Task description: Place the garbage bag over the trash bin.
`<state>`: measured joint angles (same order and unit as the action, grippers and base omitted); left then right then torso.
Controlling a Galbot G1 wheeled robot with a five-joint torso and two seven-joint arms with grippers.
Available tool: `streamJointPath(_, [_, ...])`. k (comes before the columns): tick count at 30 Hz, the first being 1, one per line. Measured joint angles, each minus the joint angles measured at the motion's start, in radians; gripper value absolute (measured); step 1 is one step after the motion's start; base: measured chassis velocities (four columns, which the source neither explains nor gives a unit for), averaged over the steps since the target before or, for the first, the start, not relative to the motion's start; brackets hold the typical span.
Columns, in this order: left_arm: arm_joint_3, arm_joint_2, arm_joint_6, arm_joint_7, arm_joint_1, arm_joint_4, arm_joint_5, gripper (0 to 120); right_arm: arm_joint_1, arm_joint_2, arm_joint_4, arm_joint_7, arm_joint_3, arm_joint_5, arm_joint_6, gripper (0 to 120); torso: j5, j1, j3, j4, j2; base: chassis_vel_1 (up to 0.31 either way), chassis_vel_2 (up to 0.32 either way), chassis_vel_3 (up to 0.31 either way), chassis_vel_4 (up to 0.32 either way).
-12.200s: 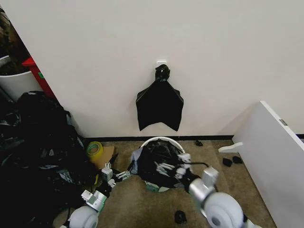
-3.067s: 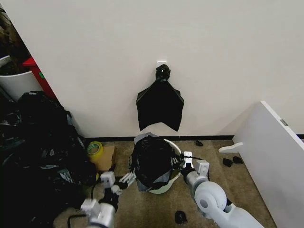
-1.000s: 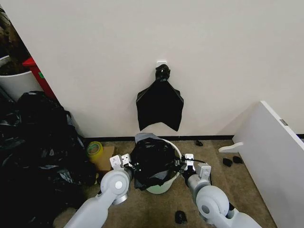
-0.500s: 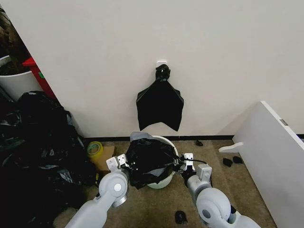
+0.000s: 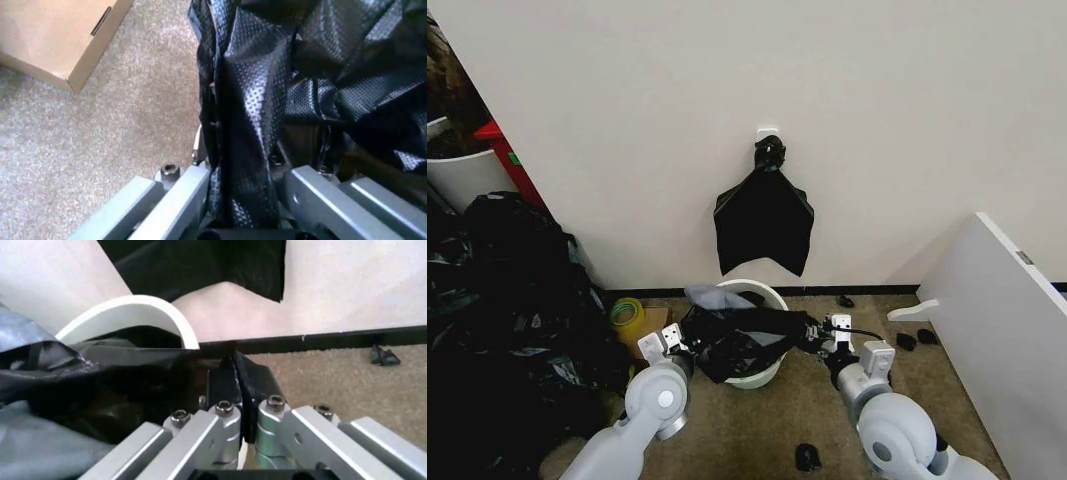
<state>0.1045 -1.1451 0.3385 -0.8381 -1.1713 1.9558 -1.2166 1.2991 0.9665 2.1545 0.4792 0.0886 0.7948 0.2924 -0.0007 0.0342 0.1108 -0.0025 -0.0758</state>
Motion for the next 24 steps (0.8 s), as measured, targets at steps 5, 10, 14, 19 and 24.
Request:
streamJointPath(5, [0.002,0.010,0.004,0.010,-0.027,0.029,0.059,0,0.015,-0.026,0.005,-0.049,-0.020,-0.080,-0.024,4,0.0002,0.000,0.000,0.0000,0.000,0.000,0.000,0.000,0.000])
streamJointPath(10, [0.010,0.027,0.014,0.027,-0.057,0.067,0.123,0,0.056,-0.085,0.047,-0.145,-0.024,-0.202,-0.080,22,0.0001,0.000,0.000,0.0003,0.000,0.000,0.000,0.000,0.000])
streamJointPath(14, [0.011,0.049,0.020,0.041,-0.057,0.086,0.152,0,0.135,-0.143,0.096,-0.227,0.017,-0.302,-0.126,36,0.0000,0.000,0.000,-0.0001,0.000,0.000,0.000,0.000,0.000])
streamJointPath(19, [0.007,0.088,0.025,0.086,-0.063,0.107,0.203,0,0.210,-0.197,0.155,-0.317,0.087,-0.392,-0.194,54,-0.0004,0.000,0.000,-0.0003,0.000,0.000,0.000,0.000,0.000])
streamJointPath(24, [0.002,0.128,0.025,0.149,-0.080,0.126,0.273,0,0.171,-0.214,0.186,-0.350,0.094,-0.332,-0.193,68,0.0001,0.000,0.000,0.0000,0.000,0.000,0.000,0.000,0.000])
